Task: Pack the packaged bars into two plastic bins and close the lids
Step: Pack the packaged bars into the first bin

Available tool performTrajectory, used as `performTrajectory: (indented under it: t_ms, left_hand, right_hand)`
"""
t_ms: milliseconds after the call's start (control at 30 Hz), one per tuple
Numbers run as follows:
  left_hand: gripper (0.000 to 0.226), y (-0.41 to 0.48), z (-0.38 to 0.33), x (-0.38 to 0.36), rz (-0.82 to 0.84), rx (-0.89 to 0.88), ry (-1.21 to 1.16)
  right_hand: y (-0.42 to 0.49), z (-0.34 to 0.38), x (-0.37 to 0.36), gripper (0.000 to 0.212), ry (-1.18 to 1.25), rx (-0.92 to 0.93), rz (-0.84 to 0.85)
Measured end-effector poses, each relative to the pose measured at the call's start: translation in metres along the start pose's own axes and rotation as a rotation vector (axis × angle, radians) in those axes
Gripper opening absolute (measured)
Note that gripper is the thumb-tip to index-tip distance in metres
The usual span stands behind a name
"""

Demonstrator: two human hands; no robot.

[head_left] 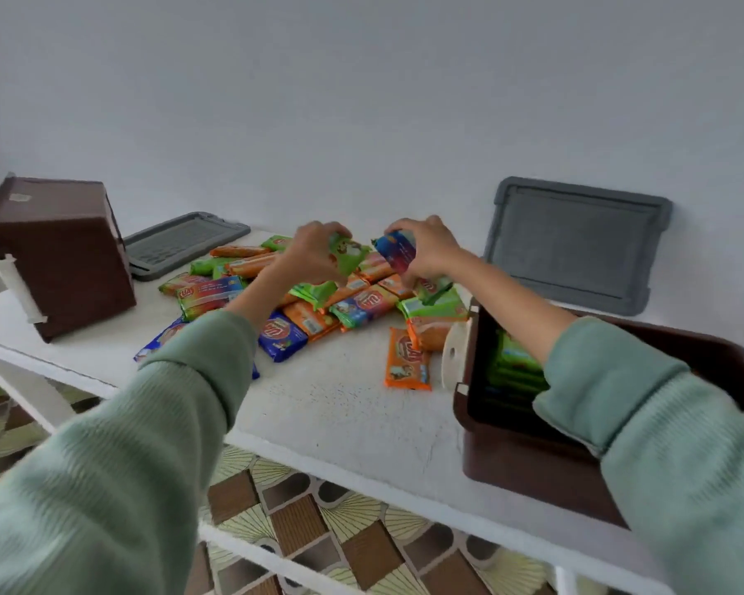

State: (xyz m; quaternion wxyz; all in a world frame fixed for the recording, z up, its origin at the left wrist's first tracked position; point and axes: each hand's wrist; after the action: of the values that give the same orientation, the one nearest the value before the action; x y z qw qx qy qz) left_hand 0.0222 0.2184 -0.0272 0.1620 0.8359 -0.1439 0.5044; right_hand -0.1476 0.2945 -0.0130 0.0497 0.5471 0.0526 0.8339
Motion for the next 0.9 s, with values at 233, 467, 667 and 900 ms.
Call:
performTrajectory:
  t_ms: [233, 467, 667, 900]
  left_hand:
    - [0.069, -0.009, -0.121, -0.022, 0.199, -0.446, 0.007]
    - [0.070, -0.051, -0.169, -0.078, 0.422, -0.851, 0.037]
    - [0.086, -0.085, -0.178, -0.125, 0.533, -0.939, 0.104]
    - [0.092, -0.107, -0.189, -0.138, 0.548, -0.947, 0.447]
  right_hand:
    - [-0.106, -0.078, 0.067, 0.090, -0.136, -0.085, 0.033]
    - [-0.196, -0.127, 0.075, 0.095, -0.133, -0.016, 0.327]
    - [-0.238, -0.157, 0.052, 0.088, -0.368, 0.248, 0.392]
    - [-0.252, -0.168, 0.015, 0.033, -0.505, 0.515, 0.037]
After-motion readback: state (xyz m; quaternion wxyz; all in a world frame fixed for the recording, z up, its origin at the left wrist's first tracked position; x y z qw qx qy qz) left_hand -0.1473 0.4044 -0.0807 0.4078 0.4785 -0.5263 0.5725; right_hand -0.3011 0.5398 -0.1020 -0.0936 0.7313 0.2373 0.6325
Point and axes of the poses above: each hand's wrist, its own y-axis towards the middle knuckle, its own x-axis out of the back of the hand, z = x × y, and after that the axes turned 9 degrees about x, right-handed
